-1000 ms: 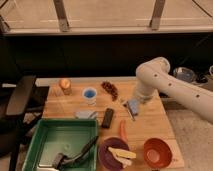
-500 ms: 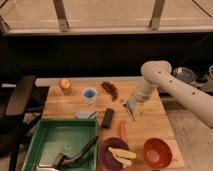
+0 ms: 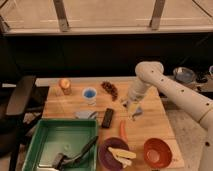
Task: Place fork in purple bowl
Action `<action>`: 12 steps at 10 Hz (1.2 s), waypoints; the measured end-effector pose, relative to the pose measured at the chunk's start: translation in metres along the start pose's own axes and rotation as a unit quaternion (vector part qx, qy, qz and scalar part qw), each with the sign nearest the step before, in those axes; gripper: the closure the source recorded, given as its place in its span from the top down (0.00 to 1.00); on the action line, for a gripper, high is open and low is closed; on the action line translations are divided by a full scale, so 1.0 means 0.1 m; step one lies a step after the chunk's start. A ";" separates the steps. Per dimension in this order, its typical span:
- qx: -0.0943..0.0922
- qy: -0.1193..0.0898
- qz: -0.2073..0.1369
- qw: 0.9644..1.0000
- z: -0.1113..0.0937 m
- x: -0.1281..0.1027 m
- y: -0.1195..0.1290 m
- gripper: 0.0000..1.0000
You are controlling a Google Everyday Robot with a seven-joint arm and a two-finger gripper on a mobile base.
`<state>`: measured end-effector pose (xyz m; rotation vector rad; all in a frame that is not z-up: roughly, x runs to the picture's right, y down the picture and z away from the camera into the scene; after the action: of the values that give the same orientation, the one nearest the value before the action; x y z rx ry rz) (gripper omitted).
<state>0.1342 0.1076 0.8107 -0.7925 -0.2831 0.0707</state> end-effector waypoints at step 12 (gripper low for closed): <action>-0.026 0.049 0.058 0.997 0.67 0.27 -0.30 0.65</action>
<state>0.1408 0.1377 0.8824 -0.8612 -0.1457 0.1333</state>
